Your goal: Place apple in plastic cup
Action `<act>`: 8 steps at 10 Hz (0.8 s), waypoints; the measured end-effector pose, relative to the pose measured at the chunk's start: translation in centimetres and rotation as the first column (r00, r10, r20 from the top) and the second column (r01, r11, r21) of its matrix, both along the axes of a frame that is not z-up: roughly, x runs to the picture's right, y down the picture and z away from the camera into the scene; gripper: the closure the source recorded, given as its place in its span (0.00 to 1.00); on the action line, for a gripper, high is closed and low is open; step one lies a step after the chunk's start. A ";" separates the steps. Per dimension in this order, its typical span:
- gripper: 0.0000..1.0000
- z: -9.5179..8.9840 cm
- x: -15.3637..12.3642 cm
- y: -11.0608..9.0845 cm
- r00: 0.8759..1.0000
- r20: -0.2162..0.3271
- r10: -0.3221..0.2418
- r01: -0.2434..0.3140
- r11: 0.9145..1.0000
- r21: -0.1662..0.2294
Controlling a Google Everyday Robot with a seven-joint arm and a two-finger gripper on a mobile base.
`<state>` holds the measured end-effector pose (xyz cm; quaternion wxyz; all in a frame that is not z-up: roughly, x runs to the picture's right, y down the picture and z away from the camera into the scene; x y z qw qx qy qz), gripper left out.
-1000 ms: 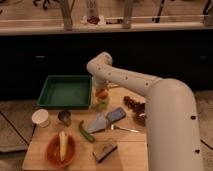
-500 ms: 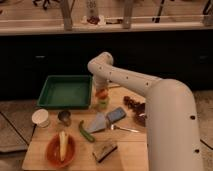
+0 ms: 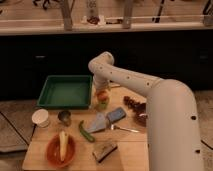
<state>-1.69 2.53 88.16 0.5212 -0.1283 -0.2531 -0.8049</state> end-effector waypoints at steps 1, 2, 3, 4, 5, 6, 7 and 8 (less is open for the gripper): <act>0.20 0.0 0.0 0.0 1.000 0.000 0.000 0.000 1.000 -0.002; 0.20 0.1 0.0 0.0 1.000 0.002 -0.002 0.002 1.000 -0.005; 0.20 0.0 0.0 0.0 1.000 0.000 -0.006 0.006 1.000 -0.008; 0.20 0.0 0.0 0.0 1.000 0.001 -0.010 0.010 1.000 -0.010; 0.20 0.0 0.0 0.0 1.000 0.001 -0.013 0.013 1.000 -0.012; 0.20 0.0 -0.1 0.0 1.000 0.002 -0.015 0.015 1.000 -0.012; 0.20 0.0 -0.1 0.0 1.000 0.004 -0.018 0.018 1.000 -0.011; 0.20 0.0 -0.1 -0.1 1.000 0.006 -0.020 0.020 1.000 -0.012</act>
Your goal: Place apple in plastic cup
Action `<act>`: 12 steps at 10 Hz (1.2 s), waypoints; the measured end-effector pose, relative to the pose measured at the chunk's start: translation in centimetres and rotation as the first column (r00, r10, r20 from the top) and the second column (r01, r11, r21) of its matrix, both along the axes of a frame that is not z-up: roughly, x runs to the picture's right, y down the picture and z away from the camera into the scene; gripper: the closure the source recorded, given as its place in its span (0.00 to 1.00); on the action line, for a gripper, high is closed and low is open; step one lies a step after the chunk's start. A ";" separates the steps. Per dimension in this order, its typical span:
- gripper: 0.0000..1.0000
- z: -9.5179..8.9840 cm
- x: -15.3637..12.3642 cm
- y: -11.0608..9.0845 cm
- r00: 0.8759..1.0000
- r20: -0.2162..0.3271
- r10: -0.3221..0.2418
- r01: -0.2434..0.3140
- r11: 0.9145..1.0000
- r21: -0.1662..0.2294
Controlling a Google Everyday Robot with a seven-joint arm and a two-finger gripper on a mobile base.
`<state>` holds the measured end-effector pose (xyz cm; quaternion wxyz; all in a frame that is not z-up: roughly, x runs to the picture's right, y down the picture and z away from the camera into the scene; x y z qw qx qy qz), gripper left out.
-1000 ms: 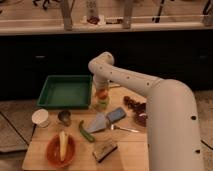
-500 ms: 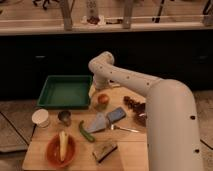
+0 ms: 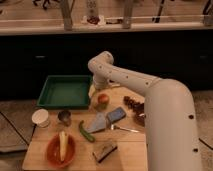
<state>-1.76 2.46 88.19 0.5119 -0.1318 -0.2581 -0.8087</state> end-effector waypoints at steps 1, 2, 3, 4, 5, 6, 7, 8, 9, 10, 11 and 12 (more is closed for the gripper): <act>0.20 0.0 0.1 0.0 1.000 0.000 -0.002 0.002 1.000 -0.002; 0.20 0.0 0.0 0.0 1.000 0.002 -0.004 0.004 1.000 -0.004; 0.20 0.1 0.0 -0.1 1.000 0.005 -0.006 0.006 1.000 -0.007; 0.20 0.1 -0.2 -0.1 1.000 0.008 -0.010 0.010 1.000 -0.007; 0.20 0.1 -0.3 -0.1 1.000 0.011 -0.015 0.015 1.000 -0.007; 0.20 0.0 -0.3 0.1 1.000 0.020 -0.022 0.022 1.000 -0.008; 0.20 0.0 -0.3 0.1 0.999 0.028 -0.022 0.023 1.000 -0.004; 0.20 0.0 -0.3 0.1 0.999 0.036 -0.023 0.023 1.000 -0.001; 0.20 0.0 -0.4 0.1 0.999 0.049 -0.024 0.024 1.000 0.003; 0.20 0.0 -0.4 0.1 0.998 0.052 -0.023 0.023 1.000 0.004; 0.20 0.0 -0.3 0.1 0.998 0.051 -0.022 0.022 1.000 0.004; 0.20 0.0 -0.4 0.1 0.998 0.052 -0.023 0.023 1.000 0.004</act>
